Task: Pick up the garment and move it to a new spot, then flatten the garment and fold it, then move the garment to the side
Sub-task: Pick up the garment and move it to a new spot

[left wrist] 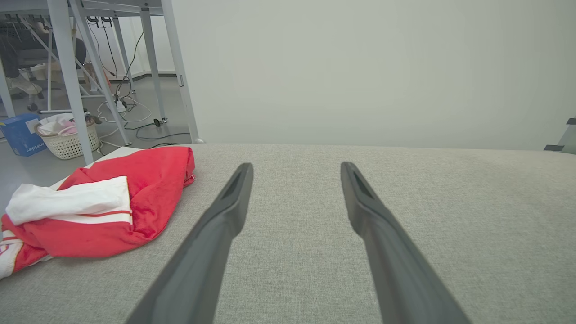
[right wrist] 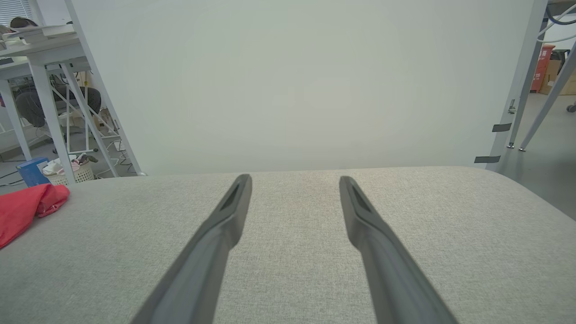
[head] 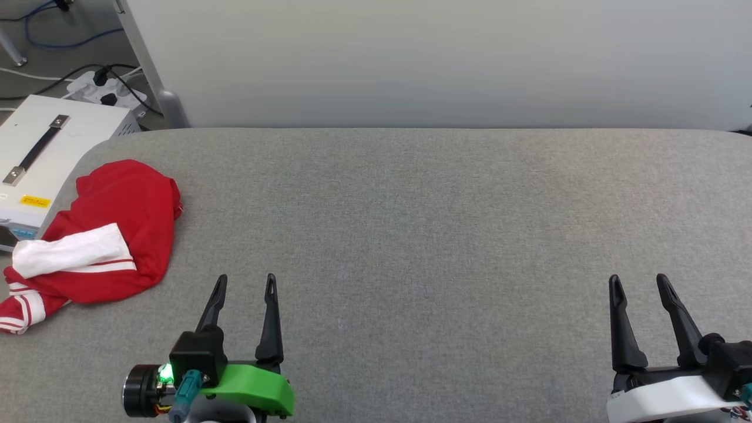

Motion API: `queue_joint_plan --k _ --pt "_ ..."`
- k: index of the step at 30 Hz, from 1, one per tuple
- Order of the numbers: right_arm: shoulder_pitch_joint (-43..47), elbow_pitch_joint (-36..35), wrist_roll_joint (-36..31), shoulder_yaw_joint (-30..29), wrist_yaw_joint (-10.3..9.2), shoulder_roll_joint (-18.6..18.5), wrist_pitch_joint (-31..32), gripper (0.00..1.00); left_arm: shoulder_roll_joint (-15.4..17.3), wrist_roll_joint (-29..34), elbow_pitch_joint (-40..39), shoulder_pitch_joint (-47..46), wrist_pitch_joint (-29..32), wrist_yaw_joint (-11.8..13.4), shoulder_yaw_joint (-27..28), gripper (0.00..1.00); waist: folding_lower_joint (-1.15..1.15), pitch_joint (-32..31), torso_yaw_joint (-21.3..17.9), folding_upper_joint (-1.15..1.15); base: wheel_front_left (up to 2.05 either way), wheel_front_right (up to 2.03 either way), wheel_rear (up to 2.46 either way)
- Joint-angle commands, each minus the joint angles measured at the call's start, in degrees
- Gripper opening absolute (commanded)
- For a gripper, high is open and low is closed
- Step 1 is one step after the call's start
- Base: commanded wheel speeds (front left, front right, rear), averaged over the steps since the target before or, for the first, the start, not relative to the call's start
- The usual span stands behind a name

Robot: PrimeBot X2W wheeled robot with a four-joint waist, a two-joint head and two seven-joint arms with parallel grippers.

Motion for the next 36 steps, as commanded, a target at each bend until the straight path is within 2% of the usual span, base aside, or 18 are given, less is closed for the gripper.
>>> queue_joint_plan --k 1,17,23,36 --pt "0.8 0.2 0.5 0.1 -0.04 0.0 -0.5 1.00 -0.2 0.3 0.1 -1.0 -0.3 -0.1 -0.1 1.00 0.00 -0.1 0.0 0.00 0.00 0.00 0.00" --pt "0.9 0.1 0.2 0.5 -0.04 0.0 -0.5 1.00 -0.2 0.5 0.4 -1.4 -0.3 0.0 0.2 1.00 0.00 0.3 1.4 0.00 0.00 0.00 0.00" --pt "0.6 -0.3 -0.2 1.1 -0.04 0.0 -0.5 1.00 -0.2 0.3 0.4 -1.9 -0.3 0.1 0.8 1.00 0.00 0.7 4.1 0.00 0.00 0.00 0.00" --pt "-0.6 -1.1 -1.2 1.5 -0.04 0.0 -0.5 1.00 -0.2 -0.8 0.1 -2.7 -0.3 0.5 2.6 1.00 0.00 3.1 12.9 0.00 0.00 0.00 0.00"
